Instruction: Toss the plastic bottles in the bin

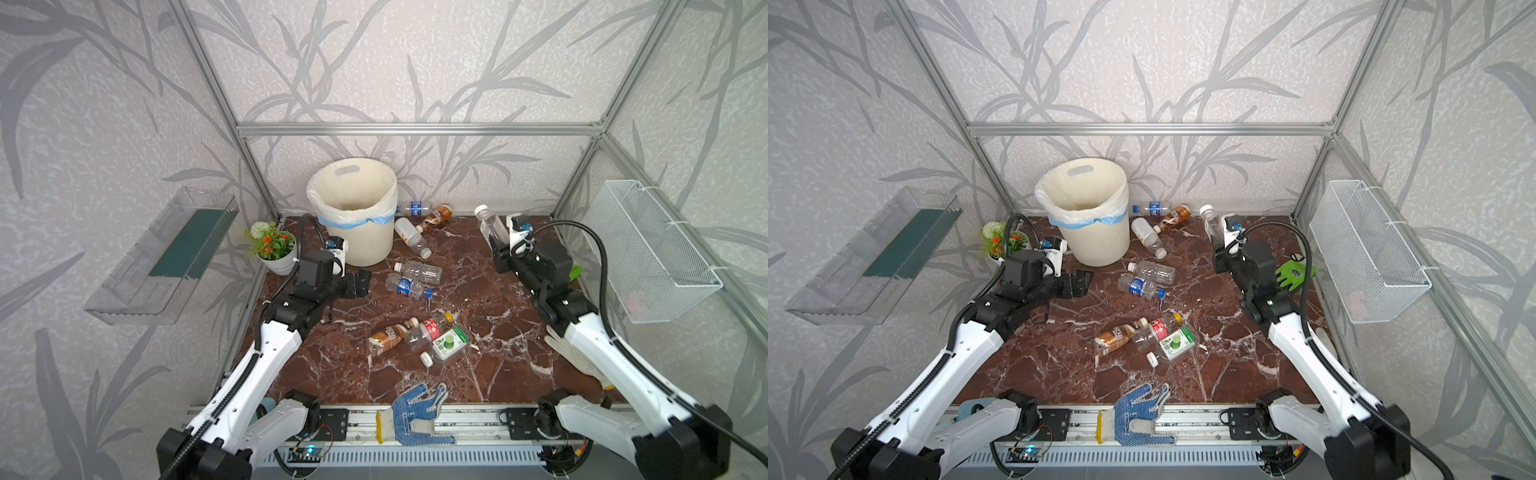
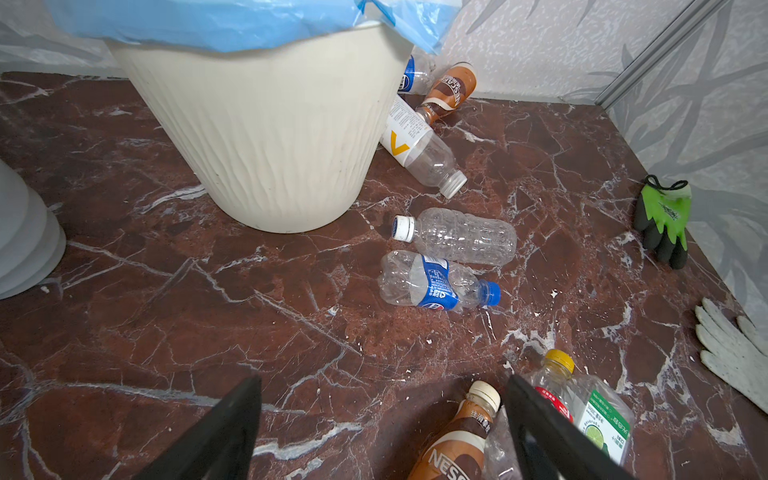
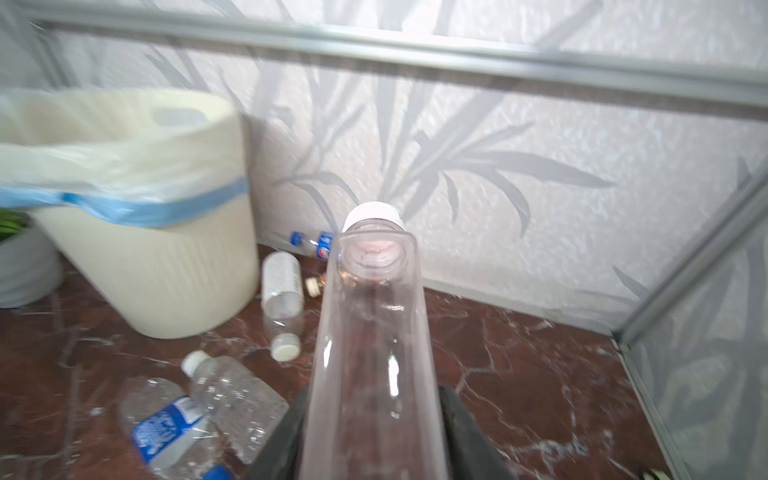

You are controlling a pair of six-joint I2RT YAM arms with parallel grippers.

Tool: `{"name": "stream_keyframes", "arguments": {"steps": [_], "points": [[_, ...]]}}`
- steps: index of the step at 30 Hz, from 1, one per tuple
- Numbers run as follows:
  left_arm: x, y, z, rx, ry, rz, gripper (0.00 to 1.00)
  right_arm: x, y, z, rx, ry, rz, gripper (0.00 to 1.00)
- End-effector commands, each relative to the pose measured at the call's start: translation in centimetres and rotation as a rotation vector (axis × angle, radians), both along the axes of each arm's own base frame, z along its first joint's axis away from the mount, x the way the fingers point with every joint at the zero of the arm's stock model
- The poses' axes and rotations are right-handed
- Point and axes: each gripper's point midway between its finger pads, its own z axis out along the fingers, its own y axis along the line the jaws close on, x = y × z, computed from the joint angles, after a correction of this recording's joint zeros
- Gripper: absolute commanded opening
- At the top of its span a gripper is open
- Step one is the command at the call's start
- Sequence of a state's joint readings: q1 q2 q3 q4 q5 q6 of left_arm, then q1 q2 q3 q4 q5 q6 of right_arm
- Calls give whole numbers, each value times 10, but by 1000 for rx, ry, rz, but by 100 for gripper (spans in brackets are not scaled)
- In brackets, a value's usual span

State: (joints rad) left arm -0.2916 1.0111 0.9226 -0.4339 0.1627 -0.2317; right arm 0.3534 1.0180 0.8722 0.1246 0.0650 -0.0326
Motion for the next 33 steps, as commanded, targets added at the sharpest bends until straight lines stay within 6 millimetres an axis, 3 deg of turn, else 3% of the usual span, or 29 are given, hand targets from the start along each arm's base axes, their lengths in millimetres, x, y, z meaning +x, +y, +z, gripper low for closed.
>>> {"name": "stream_keyframes", "arguments": {"steps": [1,5,8,9,11,13,14,16,18,21,24,30,33], "points": [[-5,-4,4,-15,-19,-34,91,-34,4,66,145,-200,84,41],[-10,-12,7,-30,-19,-89,90,-54,26,125,234,-323,227,40],[-14,-15,4,-61,-1,-89,90,-48,58,173,302,-411,347,40],[-16,-15,2,-65,2,-85,90,-39,68,188,333,-415,371,39],[-20,-14,-3,-64,11,-75,90,-1,106,210,425,-363,426,38],[-24,-11,-6,-64,16,-62,90,26,167,219,413,-301,530,39],[-26,-11,-9,-65,25,-58,90,40,197,219,368,-263,538,44],[-32,-11,-10,-70,38,-58,90,74,224,210,360,-189,532,64],[-40,-10,-12,-67,48,-60,90,95,225,207,395,-144,536,79],[-49,-1,-19,-43,56,-34,91,102,218,202,360,-162,493,87],[-52,0,-22,-34,47,-39,93,96,203,200,349,-161,479,90],[-51,-18,-29,-20,116,-154,95,67,165,196,270,-174,415,91],[-53,-30,-36,-5,149,-223,95,59,137,179,257,-148,360,91]]}}
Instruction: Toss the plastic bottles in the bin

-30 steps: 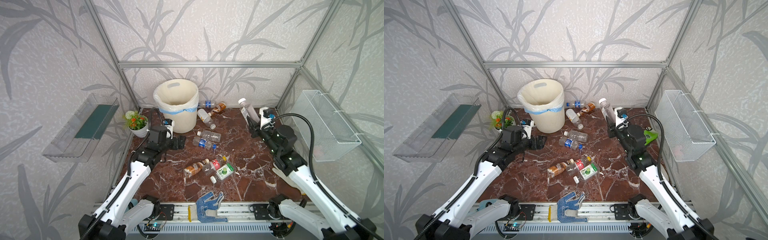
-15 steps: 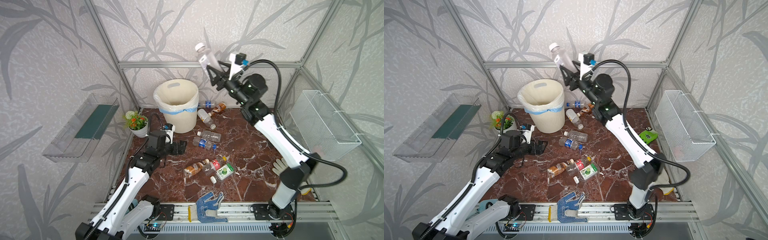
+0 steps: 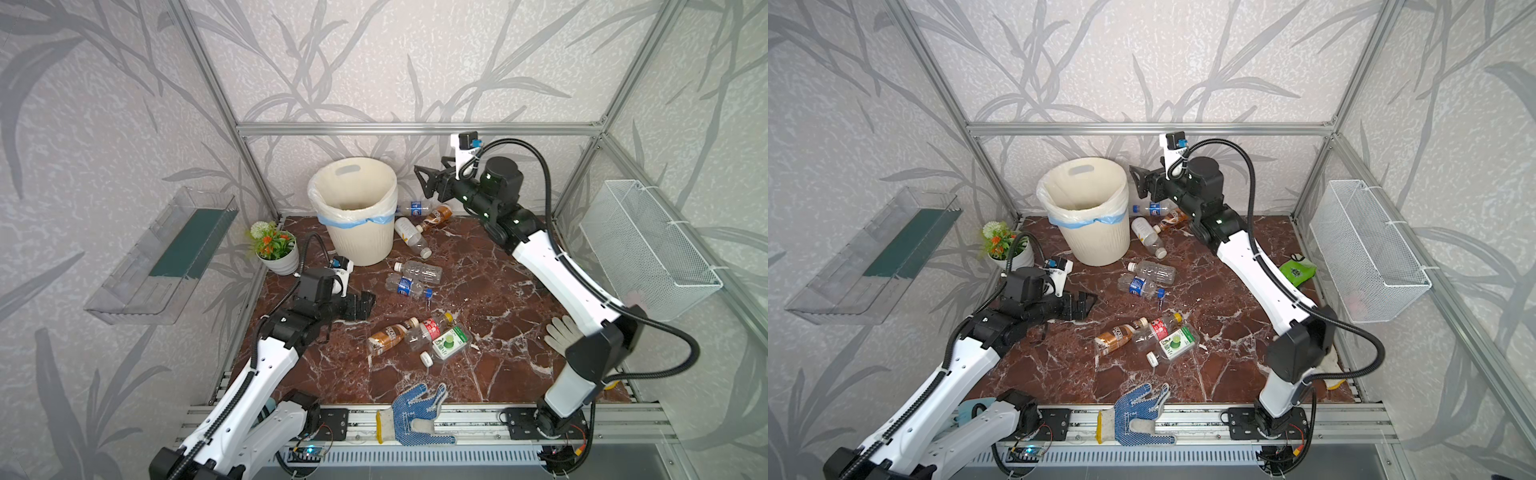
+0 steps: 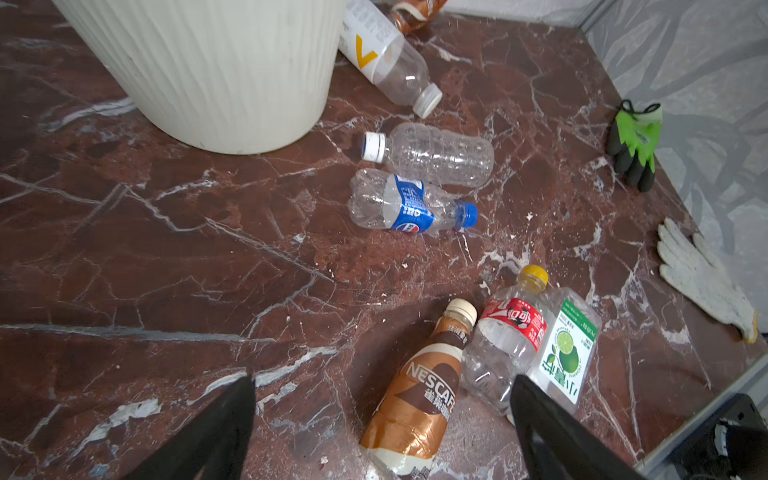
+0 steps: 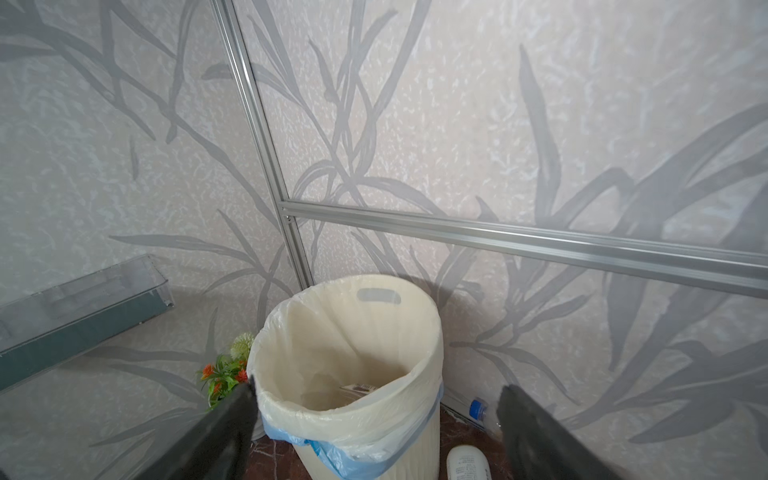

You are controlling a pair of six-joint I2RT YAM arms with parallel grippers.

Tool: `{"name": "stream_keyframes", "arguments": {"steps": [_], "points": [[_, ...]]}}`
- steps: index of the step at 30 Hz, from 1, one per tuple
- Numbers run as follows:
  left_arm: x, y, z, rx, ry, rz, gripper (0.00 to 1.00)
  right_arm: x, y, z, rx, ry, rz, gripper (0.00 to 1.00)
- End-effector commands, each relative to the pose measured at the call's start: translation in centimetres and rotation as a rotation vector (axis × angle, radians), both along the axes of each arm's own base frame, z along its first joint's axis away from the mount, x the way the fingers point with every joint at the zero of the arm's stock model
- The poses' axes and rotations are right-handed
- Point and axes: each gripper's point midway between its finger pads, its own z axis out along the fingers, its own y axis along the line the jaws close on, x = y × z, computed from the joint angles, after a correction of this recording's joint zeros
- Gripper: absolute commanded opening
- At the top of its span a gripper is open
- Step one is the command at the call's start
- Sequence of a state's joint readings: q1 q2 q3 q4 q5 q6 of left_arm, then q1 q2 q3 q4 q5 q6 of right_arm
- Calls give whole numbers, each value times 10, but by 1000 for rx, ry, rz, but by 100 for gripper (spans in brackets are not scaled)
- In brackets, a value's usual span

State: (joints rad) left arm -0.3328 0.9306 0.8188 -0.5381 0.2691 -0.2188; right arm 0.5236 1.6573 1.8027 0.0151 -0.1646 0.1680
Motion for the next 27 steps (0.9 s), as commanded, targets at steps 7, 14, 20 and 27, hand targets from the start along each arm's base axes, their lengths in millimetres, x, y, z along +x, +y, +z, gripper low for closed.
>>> {"name": "stream_keyframes", "arguments": {"steps": [7,14,20,27], "points": [[-28,-41,-25,168,102,-297,99,-30,-100,-52,-30,91,-146,91],[-41,-53,-72,345,235,-459,99,-41,-145,-131,-56,262,-208,91],[-35,-56,-96,454,293,-503,99,-49,-151,-170,-78,340,-195,91],[-39,-66,-117,501,359,-597,99,-49,-150,-210,-94,418,-185,91]]}}
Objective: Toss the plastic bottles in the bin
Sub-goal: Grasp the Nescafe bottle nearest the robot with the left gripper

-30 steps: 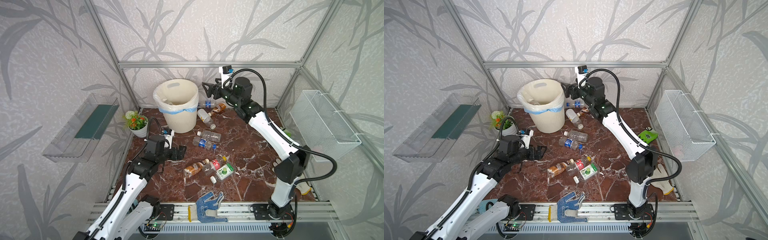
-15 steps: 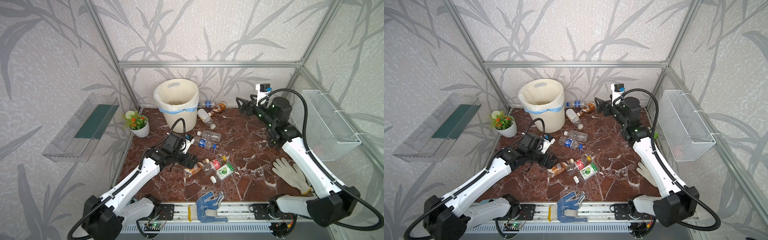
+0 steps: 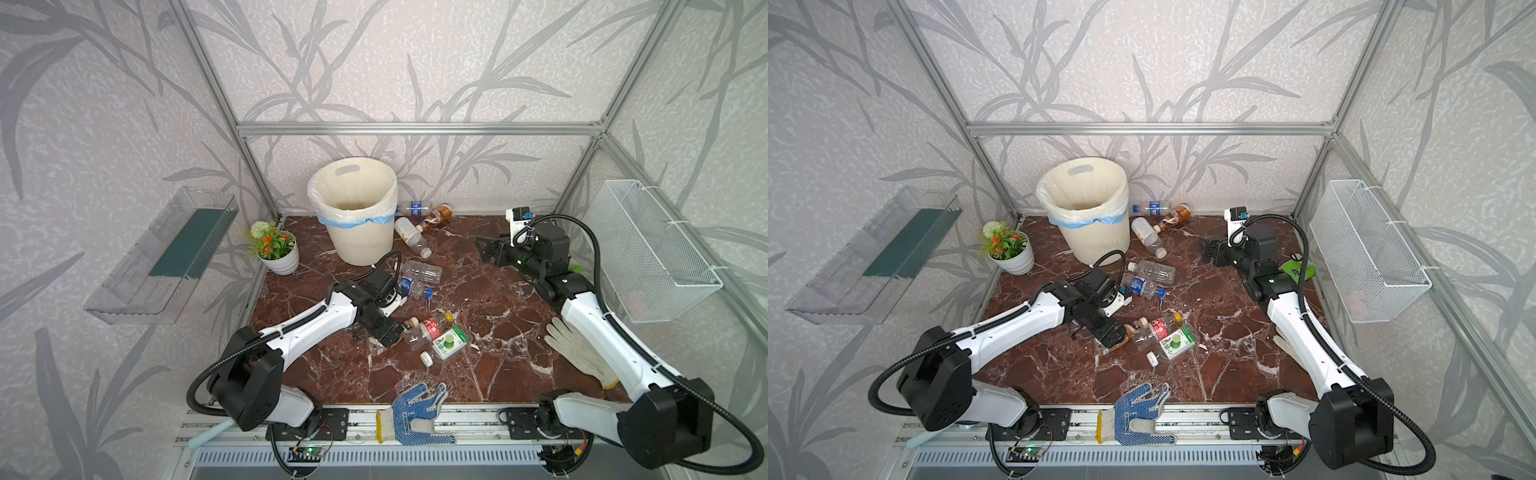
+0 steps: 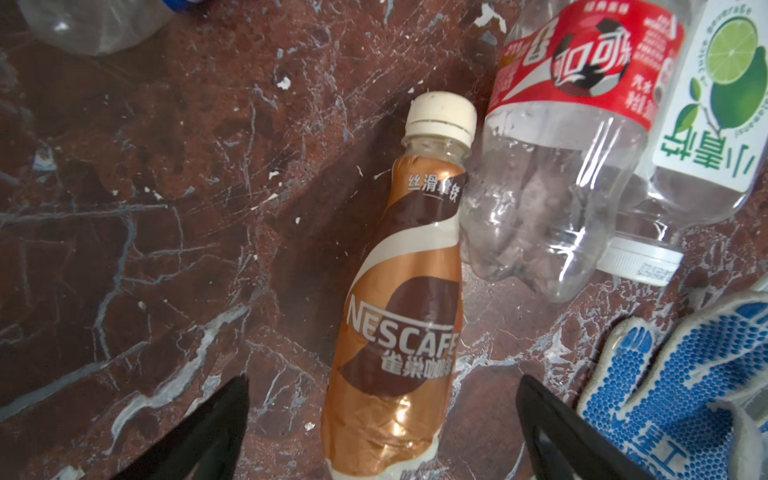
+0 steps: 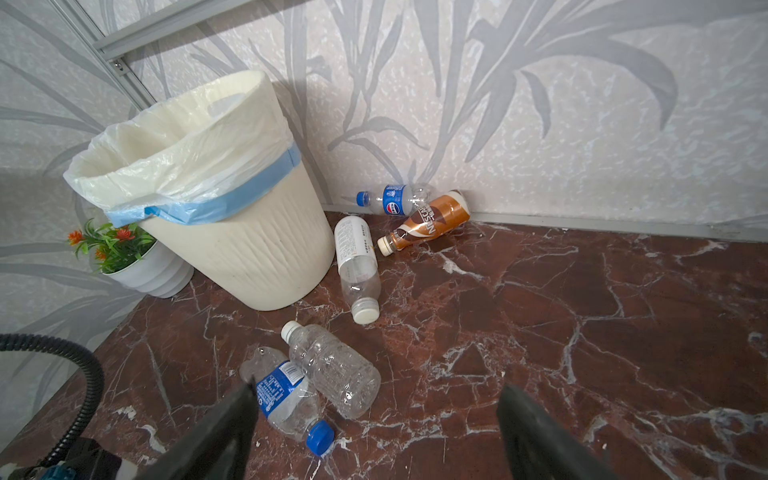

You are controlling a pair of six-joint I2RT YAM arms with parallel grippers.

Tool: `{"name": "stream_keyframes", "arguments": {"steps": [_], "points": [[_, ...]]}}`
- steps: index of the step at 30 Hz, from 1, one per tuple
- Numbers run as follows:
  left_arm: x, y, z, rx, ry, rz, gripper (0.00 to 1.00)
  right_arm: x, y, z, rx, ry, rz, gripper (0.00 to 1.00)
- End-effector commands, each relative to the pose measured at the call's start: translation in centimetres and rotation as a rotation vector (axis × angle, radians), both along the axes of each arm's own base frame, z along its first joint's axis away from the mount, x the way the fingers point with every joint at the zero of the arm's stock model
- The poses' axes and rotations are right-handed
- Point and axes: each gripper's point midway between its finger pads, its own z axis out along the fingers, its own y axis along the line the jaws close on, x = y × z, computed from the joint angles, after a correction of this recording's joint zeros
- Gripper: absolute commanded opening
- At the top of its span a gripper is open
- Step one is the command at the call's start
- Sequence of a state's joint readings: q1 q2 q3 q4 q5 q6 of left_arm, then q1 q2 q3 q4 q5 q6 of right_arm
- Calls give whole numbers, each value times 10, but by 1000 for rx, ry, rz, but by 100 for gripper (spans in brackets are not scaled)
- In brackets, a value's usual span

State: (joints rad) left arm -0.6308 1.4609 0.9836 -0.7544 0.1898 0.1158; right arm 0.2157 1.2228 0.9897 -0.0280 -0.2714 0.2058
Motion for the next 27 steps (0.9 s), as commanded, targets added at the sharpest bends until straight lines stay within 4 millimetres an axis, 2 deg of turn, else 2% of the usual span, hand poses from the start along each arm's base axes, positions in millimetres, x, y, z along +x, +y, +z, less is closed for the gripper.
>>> {"name": "stream_keyframes", "arguments": {"steps": [1,4,10,15,20,27], "points": [[-2,-2,-3,35,21,-79,99,-2,1,-6,16,3,12,91],[-1,-4,-6,40,24,-101,98,0,0,-13,16,14,11,91],[1,5,-24,129,49,-126,96,5,-1,-22,26,28,10,91],[0,7,-38,175,68,-151,90,11,-3,-29,34,39,1,90],[-2,5,-42,176,80,-165,86,15,-6,-36,52,54,-18,90],[-4,8,-43,180,77,-163,73,18,-6,-48,51,86,-13,90]]}}
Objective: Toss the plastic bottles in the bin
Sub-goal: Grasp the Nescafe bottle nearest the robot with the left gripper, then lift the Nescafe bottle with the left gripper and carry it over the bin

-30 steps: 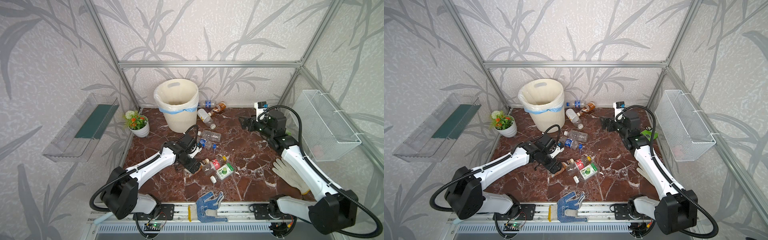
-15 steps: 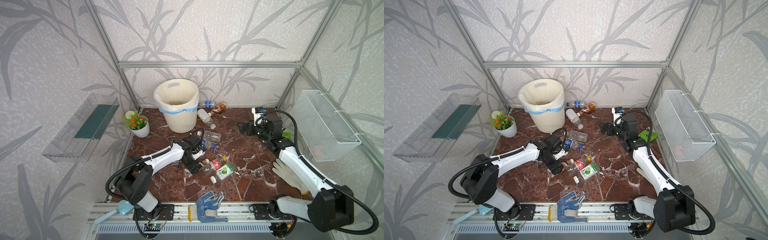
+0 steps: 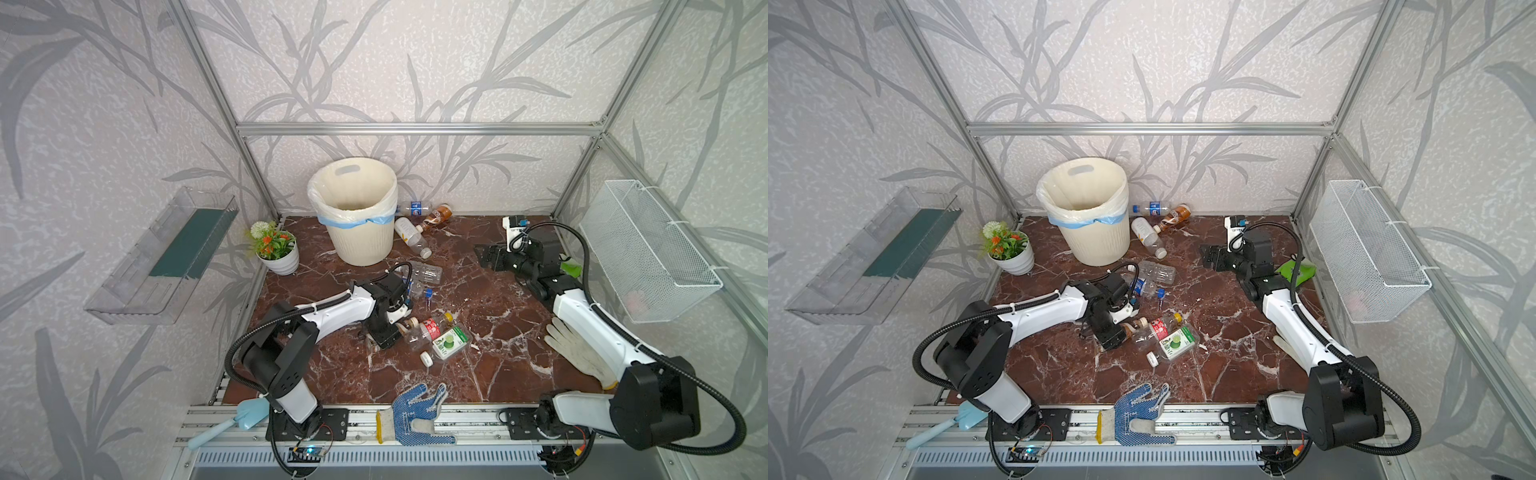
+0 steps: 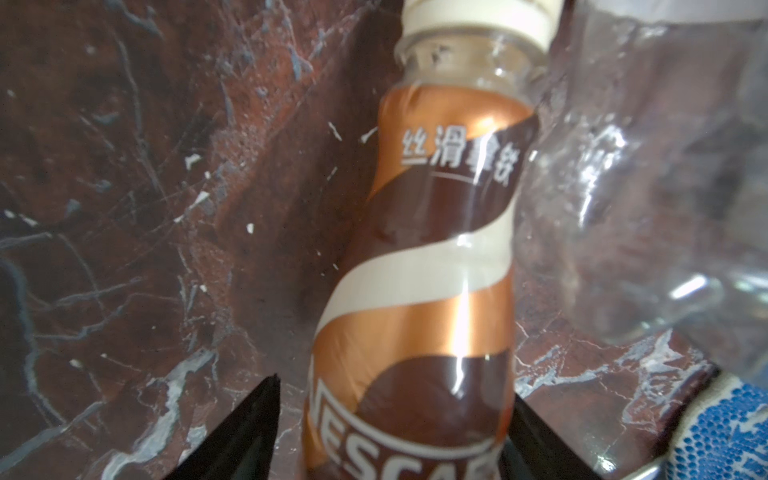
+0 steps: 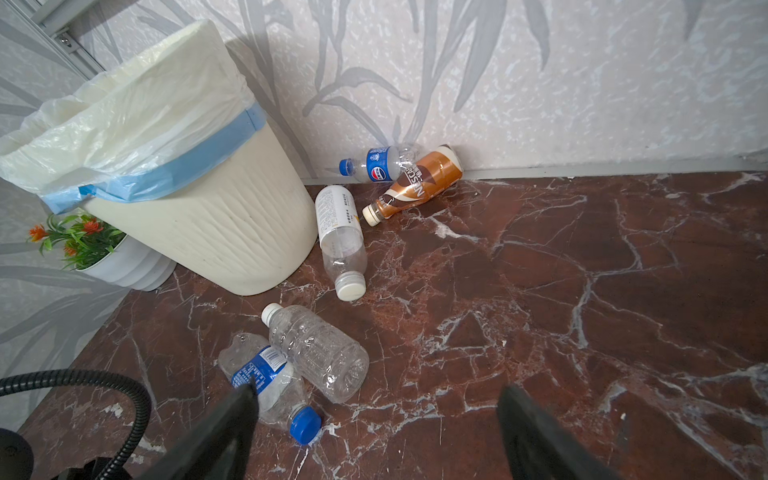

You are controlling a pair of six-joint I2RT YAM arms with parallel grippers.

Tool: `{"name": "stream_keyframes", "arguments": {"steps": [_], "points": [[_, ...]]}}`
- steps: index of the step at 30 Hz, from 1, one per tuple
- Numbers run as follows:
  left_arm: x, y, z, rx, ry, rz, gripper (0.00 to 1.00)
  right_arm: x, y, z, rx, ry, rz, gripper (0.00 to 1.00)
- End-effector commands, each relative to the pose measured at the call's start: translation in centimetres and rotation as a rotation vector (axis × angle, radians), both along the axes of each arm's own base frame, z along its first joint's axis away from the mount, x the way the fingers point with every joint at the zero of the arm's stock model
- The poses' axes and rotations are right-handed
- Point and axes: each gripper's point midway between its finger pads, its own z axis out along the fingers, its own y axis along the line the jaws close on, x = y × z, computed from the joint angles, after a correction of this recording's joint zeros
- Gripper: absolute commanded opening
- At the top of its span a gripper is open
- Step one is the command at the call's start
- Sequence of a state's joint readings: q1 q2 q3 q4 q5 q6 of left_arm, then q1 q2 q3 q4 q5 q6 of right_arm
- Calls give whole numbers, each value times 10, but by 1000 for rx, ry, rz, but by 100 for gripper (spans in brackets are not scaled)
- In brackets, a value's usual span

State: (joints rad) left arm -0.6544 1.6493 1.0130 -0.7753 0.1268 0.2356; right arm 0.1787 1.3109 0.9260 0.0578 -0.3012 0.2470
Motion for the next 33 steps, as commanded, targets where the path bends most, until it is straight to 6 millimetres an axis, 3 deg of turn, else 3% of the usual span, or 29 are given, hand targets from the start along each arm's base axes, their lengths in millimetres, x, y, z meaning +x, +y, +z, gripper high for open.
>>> {"name": "stream_keyframes", "arguments": {"steps": [1,5,12,16,19,24,29,33], "points": [[-2,2,2,15,-5,-33,70,2,2,-5,20,6,12,90],[-2,4,2,15,-19,-18,65,2,2,-6,11,16,19,90],[4,6,22,-15,-104,3,57,0,3,-1,22,19,21,90],[11,11,45,-54,-194,50,56,-1,4,-1,29,28,27,89],[19,18,75,-105,-312,110,55,-1,6,-2,30,39,36,89],[31,36,150,-279,-615,258,54,-2,15,-1,32,52,58,89],[23,57,227,-512,-901,387,53,0,31,2,12,57,92,88],[8,69,282,-686,-1129,375,53,-1,47,11,-7,34,126,88]]}}
